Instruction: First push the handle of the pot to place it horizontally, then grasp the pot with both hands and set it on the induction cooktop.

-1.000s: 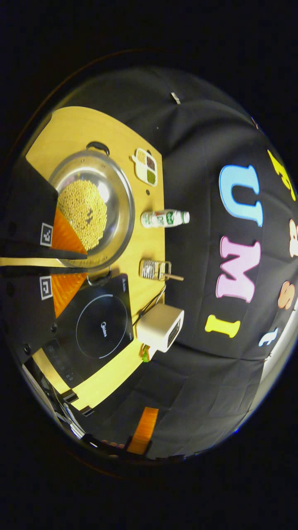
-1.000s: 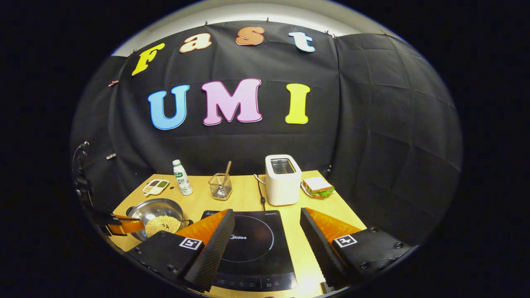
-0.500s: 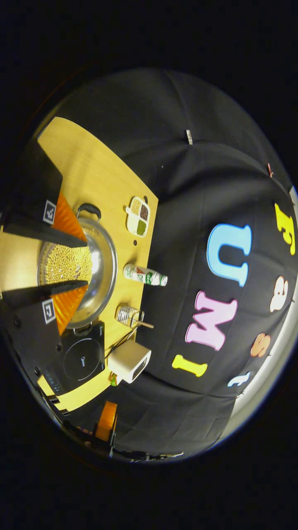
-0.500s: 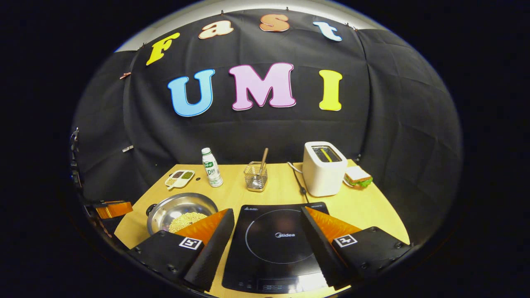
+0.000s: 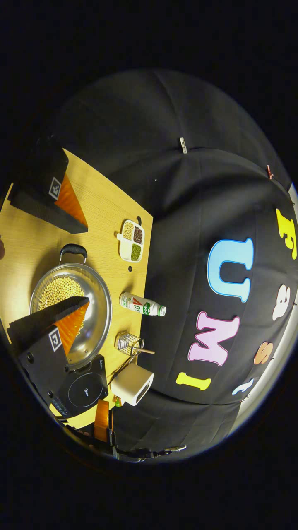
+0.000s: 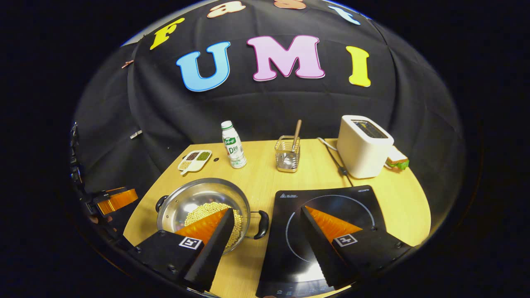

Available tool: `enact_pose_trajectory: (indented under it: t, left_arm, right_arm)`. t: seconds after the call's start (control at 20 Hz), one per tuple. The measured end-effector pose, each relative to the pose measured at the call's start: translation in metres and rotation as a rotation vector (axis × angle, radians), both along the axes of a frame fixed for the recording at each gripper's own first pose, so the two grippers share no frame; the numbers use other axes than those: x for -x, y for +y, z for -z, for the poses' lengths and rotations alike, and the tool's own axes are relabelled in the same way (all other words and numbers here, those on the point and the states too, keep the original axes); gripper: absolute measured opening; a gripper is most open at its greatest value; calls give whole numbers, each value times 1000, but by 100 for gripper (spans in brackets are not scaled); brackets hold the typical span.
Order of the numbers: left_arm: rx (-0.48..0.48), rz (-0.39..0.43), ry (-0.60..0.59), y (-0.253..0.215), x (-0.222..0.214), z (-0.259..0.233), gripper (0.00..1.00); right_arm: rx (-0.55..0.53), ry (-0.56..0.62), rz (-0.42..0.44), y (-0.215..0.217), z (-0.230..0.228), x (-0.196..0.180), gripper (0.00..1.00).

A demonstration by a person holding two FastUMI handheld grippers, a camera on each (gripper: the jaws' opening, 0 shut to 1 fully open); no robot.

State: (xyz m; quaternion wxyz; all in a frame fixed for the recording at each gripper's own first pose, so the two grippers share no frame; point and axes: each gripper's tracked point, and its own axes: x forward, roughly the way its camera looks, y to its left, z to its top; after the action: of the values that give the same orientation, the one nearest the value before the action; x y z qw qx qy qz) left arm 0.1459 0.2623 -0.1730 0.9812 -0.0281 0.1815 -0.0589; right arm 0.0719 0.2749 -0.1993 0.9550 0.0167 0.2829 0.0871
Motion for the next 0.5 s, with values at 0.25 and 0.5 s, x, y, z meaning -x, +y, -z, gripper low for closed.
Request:
enact_pose_trajectory:
  t: [0.25,0.5]
  left_arm:
    - [31,39,39,-4,-25,22,95]
    - [43,41,64,4,-51,43,96]
  right_arm:
    - [-43,92,-4,21,44,-23,100]
    - [-76,163,-5,31,80,-39,99]
